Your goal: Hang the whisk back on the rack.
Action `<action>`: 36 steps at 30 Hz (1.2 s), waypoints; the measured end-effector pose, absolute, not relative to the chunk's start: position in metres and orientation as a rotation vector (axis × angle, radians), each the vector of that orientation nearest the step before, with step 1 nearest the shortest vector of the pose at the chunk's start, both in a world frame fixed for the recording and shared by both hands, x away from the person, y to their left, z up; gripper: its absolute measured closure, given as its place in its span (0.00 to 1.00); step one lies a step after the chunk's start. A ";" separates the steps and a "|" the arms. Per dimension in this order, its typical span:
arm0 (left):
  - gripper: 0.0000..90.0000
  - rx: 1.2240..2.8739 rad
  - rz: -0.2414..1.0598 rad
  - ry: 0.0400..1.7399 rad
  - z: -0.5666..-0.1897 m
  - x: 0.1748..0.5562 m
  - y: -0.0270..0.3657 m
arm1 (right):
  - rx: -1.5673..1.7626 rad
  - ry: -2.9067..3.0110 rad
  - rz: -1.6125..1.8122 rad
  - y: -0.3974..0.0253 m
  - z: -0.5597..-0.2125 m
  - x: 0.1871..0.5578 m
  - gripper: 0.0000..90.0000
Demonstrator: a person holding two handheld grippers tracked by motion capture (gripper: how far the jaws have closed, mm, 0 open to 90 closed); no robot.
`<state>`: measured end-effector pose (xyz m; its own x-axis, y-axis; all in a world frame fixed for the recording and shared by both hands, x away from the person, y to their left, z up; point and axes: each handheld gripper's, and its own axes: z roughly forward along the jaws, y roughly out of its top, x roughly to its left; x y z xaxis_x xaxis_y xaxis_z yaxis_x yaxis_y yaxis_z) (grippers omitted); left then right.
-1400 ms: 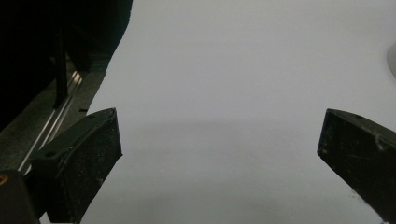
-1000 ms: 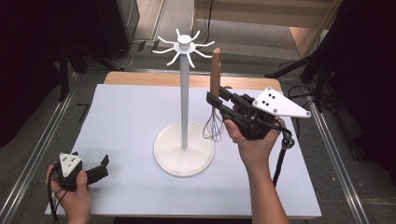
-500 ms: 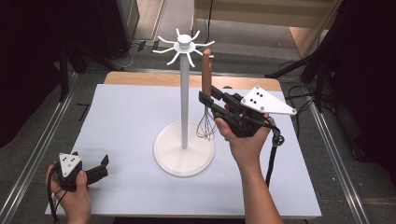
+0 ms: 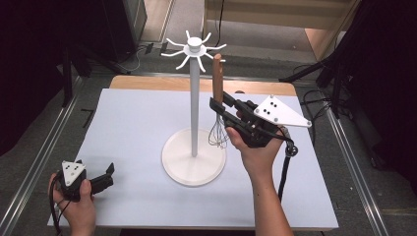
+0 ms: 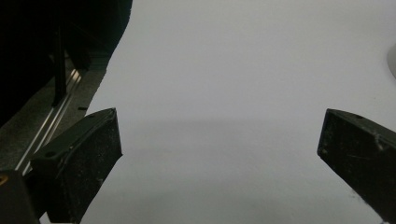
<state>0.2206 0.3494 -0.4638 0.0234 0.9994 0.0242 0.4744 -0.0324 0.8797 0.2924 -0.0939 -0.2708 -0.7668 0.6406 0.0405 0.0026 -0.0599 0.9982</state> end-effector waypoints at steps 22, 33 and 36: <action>0.00 1.609 0.955 1.533 -0.464 0.221 0.348 | 0.691 1.836 1.855 -0.096 -0.271 0.296 0.69; 0.00 1.612 0.964 1.533 -0.464 0.221 0.347 | 0.745 1.832 1.808 -0.116 -0.288 0.295 0.51; 0.00 1.615 0.964 1.532 -0.464 0.221 0.347 | 0.773 1.831 1.770 -0.123 -0.293 0.295 0.43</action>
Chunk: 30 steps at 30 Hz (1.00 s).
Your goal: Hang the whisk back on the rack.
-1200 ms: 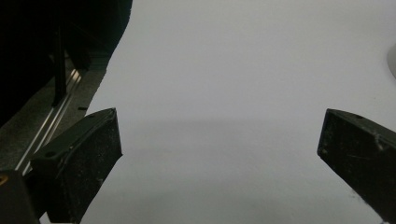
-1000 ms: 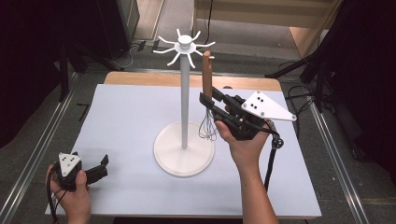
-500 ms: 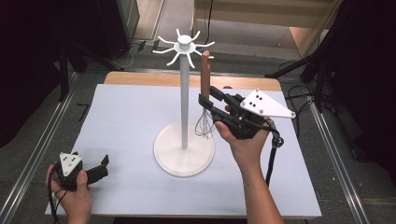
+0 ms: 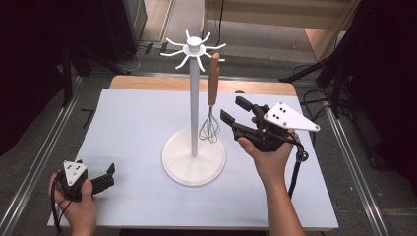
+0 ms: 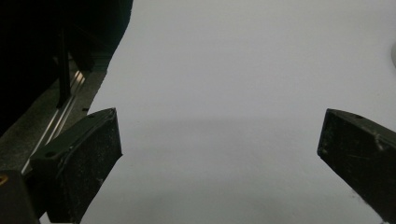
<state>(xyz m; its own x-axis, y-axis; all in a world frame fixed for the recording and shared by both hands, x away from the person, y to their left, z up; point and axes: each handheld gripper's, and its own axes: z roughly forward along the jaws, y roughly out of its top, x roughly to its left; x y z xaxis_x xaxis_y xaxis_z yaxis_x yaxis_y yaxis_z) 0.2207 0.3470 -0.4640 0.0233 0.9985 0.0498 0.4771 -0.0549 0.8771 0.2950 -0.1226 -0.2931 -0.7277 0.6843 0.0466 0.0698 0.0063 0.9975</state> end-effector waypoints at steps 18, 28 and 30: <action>0.00 1.619 0.966 1.533 -0.464 0.221 0.347 | 1.000 1.807 1.535 -0.150 -0.333 0.290 0.00; 0.00 1.621 0.966 1.532 -0.464 0.221 0.347 | 1.041 1.824 1.525 -0.161 -0.355 0.289 0.00; 0.00 1.616 0.968 1.531 -0.464 0.221 0.346 | 1.052 1.824 1.524 -0.165 -0.360 0.288 0.00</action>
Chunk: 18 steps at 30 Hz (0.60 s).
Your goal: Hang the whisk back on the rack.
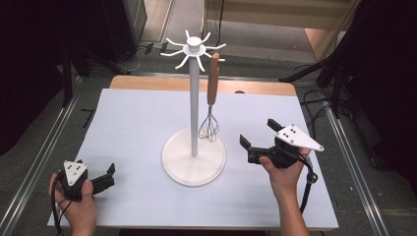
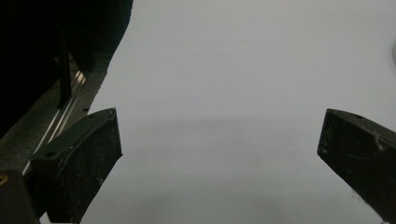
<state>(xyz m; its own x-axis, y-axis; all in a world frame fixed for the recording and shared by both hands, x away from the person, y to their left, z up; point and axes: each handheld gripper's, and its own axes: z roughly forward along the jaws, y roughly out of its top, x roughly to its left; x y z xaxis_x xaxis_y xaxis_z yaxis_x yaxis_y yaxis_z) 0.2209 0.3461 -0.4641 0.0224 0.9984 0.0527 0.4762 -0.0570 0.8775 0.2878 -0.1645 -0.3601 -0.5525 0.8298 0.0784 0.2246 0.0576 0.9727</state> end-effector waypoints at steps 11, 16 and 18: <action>0.00 1.629 0.978 1.527 -0.464 0.221 0.345 | 1.132 1.807 1.489 -0.190 -0.390 0.284 0.00; 0.00 1.630 0.981 1.526 -0.464 0.221 0.345 | 1.166 1.799 1.470 -0.199 -0.401 0.283 0.00; 0.00 1.632 0.982 1.524 -0.464 0.221 0.345 | 1.179 1.798 1.462 -0.202 -0.405 0.282 0.00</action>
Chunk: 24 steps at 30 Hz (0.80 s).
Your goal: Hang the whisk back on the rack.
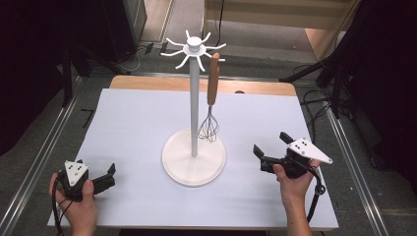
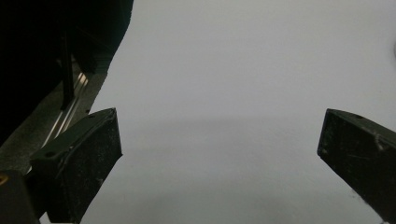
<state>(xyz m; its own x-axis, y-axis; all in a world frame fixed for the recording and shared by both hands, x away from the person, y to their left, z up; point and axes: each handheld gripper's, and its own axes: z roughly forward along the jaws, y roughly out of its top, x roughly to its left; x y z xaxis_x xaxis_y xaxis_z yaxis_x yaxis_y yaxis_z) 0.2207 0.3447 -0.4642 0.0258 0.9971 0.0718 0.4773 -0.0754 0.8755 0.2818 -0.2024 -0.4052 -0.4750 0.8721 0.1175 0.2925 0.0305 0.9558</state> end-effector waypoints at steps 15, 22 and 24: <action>0.00 1.634 0.986 1.524 -0.464 0.221 0.344 | 1.272 1.778 1.413 -0.224 -0.435 0.278 0.00; 0.00 1.636 0.987 1.524 -0.464 0.221 0.344 | 1.311 1.769 1.385 -0.236 -0.446 0.275 0.00; 0.00 1.635 0.986 1.525 -0.464 0.221 0.344 | 1.326 1.765 1.379 -0.239 -0.448 0.274 0.00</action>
<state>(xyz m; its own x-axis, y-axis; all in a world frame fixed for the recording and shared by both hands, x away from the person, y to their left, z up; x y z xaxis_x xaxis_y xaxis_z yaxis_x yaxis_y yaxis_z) 0.2208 0.3441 -0.4643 0.0246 0.9968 0.0756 0.4781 -0.0782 0.8748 0.2740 -0.2395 -0.4477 -0.3760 0.9139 0.1532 0.3698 -0.0036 0.9291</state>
